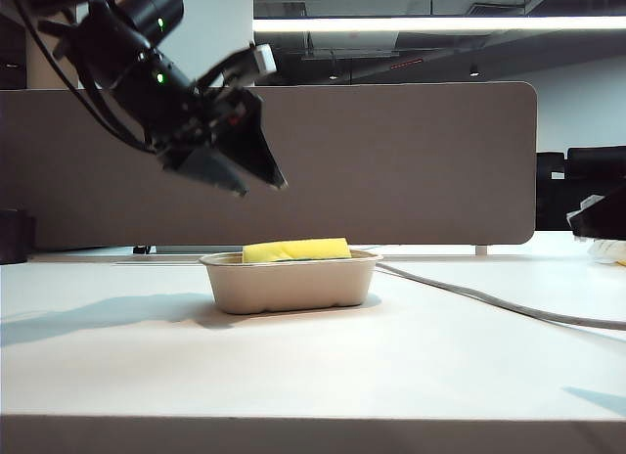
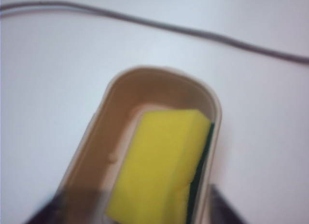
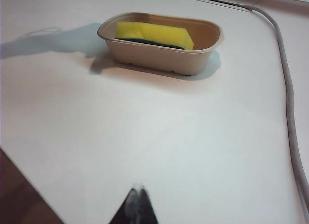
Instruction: Pick up the cleaning sponge from the table and place it into the paper lunch box.
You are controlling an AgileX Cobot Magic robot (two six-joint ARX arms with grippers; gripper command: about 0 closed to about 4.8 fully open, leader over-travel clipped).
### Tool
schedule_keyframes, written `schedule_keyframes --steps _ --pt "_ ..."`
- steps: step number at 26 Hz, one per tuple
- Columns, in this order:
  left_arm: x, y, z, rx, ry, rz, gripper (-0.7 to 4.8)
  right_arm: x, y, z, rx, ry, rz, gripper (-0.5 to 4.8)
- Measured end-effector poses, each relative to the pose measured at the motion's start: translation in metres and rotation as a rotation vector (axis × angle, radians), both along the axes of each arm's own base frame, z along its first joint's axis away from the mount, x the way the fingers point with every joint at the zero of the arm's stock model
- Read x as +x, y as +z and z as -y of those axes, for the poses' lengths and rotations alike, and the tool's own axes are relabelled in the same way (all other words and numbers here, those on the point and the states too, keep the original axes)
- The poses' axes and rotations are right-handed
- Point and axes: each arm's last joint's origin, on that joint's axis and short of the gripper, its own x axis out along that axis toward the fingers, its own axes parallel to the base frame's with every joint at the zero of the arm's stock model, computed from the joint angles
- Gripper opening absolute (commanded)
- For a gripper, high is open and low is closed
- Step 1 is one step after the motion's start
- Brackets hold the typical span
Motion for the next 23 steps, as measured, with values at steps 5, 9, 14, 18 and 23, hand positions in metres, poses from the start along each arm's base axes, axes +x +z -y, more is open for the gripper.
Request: schedule_keyframes --steps 5,9,14,18,23 --pt "-0.024 0.048 -0.010 -0.122 0.078 0.039 -0.04 0.000 0.000 0.000 0.000 -0.003 0.000 -0.05" --pt "-0.062 0.091 -0.005 -0.172 0.121 0.161 -0.04 0.003 0.002 0.005 0.014 -0.054 0.018 -0.05" --pt "-0.115 0.123 0.000 -0.257 0.087 0.321 -0.04 0.010 0.010 0.026 0.060 -0.260 0.098 -0.05" --pt "-0.133 0.139 -0.002 -0.302 0.081 0.392 -0.04 0.015 0.011 0.044 0.060 -0.444 0.122 -0.05" --pt "-0.142 0.149 -0.008 -0.338 0.060 0.433 -0.04 0.014 0.021 0.063 0.089 -0.628 0.234 -0.05"
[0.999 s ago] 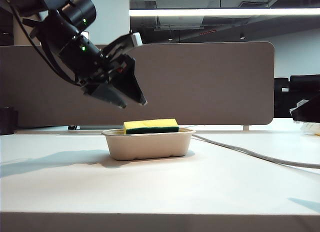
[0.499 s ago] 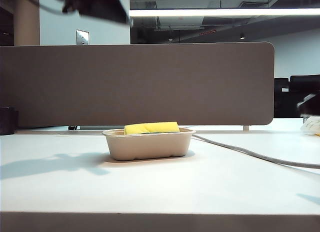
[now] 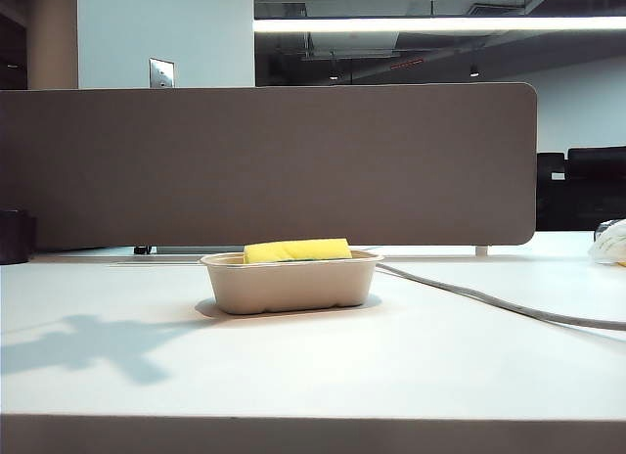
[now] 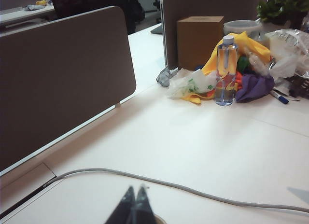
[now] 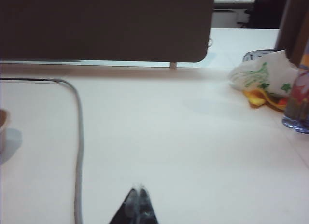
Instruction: Pick up the cleaning sponge from the table and place it into the paper lunch box.
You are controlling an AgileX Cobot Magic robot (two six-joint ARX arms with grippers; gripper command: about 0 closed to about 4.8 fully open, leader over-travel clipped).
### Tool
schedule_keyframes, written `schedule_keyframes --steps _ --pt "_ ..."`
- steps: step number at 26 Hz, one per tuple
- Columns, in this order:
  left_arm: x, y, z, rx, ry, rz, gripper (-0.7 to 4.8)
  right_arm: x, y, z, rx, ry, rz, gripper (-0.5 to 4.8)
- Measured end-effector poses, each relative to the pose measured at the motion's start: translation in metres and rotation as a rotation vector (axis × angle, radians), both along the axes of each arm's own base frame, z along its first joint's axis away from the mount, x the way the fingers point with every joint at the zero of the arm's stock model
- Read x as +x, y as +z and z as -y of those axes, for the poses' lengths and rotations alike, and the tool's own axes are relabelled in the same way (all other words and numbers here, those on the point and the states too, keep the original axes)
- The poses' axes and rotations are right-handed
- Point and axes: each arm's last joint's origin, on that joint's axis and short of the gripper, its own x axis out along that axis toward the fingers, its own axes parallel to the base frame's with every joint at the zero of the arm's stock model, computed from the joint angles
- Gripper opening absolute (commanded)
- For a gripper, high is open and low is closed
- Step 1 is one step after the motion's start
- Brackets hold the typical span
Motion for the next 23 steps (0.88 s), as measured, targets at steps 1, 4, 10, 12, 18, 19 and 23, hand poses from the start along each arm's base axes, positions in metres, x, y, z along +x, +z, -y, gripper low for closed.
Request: schedule_keyframes --steps 1,4,10,12,18,19,23 --pt "-0.0001 -0.0003 0.0000 0.001 0.000 -0.001 -0.04 0.0000 0.0000 0.0004 0.000 -0.004 0.000 -0.05" --pt "-0.0009 0.0005 -0.0006 -0.001 0.000 0.002 -0.04 0.0000 -0.0009 0.0008 -0.001 -0.007 -0.010 -0.05" --pt "-0.0011 -0.0009 -0.0007 0.007 0.000 -0.010 -0.04 0.0000 -0.0009 0.0006 0.000 -0.003 -0.010 -0.05" --pt "-0.0011 -0.0009 -0.0008 0.007 0.000 -0.011 -0.04 0.0000 -0.0009 0.0006 -0.001 -0.003 -0.010 -0.05" --pt "-0.0011 -0.0009 -0.0009 0.007 0.002 -0.011 -0.04 0.0000 -0.0009 0.0006 -0.001 -0.003 -0.010 -0.05" --pt "-0.0011 -0.0010 -0.0009 0.008 0.003 -0.011 -0.04 0.0000 -0.0009 0.0006 0.000 -0.003 -0.010 -0.05" --pt "-0.0010 -0.0021 -0.0012 0.046 0.008 0.013 -0.04 0.0000 -0.0009 0.0006 0.000 -0.003 -0.010 -0.05"
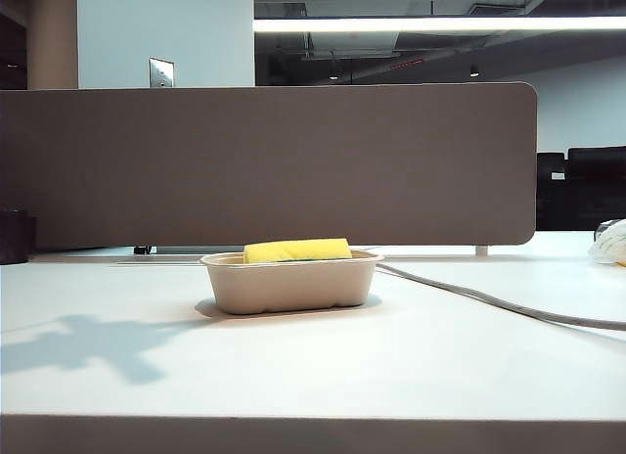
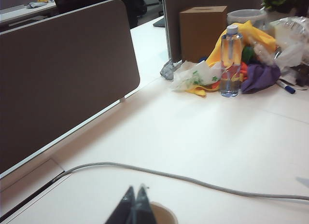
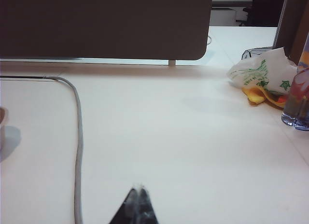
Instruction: Pick up the cleaning sponge from the table and place it into the paper lunch box.
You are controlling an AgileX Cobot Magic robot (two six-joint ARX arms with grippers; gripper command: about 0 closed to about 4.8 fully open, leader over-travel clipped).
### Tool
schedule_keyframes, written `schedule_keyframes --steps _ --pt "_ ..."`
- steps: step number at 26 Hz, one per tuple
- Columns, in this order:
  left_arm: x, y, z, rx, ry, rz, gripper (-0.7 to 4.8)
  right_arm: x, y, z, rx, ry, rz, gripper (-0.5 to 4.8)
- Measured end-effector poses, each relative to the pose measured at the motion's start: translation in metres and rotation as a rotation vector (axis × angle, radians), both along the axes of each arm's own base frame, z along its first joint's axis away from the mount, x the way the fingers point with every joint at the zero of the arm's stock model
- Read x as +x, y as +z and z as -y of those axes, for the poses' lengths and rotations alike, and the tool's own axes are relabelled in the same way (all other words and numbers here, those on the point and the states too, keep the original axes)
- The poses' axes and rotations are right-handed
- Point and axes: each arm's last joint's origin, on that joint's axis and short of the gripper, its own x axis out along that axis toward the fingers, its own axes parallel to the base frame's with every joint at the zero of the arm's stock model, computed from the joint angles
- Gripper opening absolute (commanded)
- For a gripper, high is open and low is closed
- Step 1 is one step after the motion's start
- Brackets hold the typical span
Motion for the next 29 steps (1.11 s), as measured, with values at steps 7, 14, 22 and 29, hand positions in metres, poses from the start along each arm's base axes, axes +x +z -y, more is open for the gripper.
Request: schedule_keyframes --steps 7,14,22,29 --pt "0.020 -0.032 -0.048 0.086 0.254 -0.238 -0.02 0.000 0.000 0.000 0.000 0.000 0.000 -0.05" --pt "-0.027 -0.100 -0.128 -0.144 0.302 -0.317 -0.02 0.000 0.000 0.000 0.000 0.000 0.000 -0.05" --pt "-0.089 -0.162 -0.140 -0.146 0.796 -0.021 -0.02 0.000 0.000 0.000 0.000 0.000 0.000 -0.05" --pt "-0.098 -0.206 -0.139 -0.298 0.801 -0.013 -0.02 0.000 0.000 0.000 0.000 0.000 -0.001 -0.05"
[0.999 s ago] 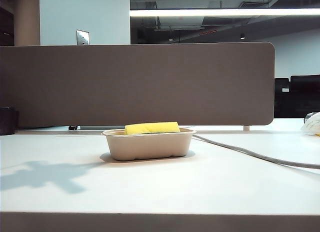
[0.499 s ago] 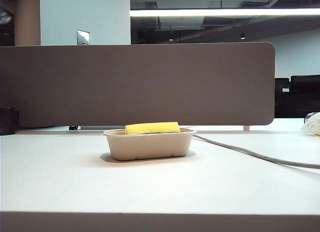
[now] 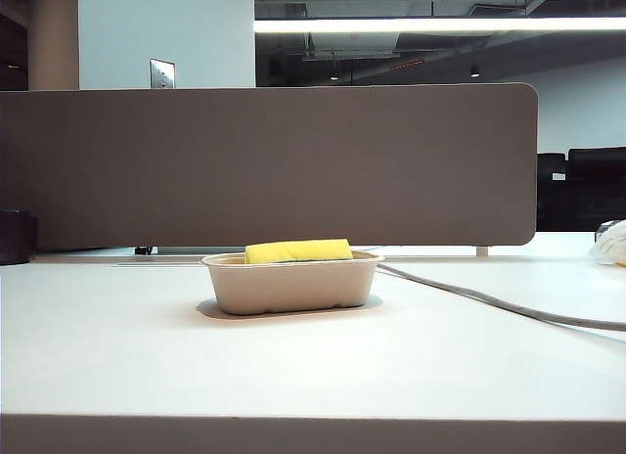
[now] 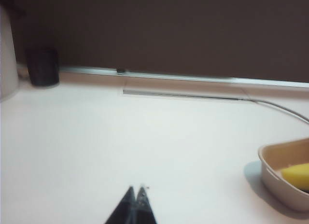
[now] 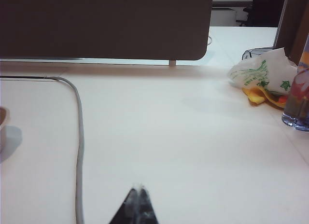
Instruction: Pick up the cleaning sponge from the table and place it into the paper lunch box.
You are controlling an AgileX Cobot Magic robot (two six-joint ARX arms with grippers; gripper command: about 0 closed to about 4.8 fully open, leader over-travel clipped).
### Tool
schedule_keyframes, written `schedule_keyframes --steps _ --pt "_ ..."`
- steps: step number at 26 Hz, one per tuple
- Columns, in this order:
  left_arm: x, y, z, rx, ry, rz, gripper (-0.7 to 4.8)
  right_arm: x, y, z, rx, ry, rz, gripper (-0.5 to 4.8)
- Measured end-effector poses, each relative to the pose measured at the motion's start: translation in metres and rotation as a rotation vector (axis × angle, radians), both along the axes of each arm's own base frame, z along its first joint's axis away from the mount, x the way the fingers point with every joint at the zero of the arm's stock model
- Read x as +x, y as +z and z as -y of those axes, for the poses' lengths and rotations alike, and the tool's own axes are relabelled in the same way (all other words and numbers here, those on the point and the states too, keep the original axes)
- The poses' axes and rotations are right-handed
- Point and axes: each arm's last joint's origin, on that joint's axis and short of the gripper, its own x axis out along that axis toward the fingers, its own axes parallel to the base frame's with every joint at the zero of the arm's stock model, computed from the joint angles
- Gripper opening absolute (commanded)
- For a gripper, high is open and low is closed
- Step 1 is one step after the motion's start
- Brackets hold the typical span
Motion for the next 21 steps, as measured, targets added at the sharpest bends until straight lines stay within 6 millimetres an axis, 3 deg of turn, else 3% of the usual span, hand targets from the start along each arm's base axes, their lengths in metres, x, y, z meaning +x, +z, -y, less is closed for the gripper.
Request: schedule_keyframes --steps 4,9,21 --pt "0.005 -0.019 0.000 -0.054 -0.001 -0.048 -0.02 0.000 0.000 0.000 0.000 0.001 -0.001 -0.05" --pt "0.008 -0.028 0.003 -0.063 -0.035 -0.039 -0.02 0.000 0.000 0.000 0.000 0.001 -0.001 -0.05" --pt "0.007 -0.017 0.003 0.050 -0.019 0.080 -0.02 0.000 0.000 0.000 0.000 0.001 -0.001 -0.05"
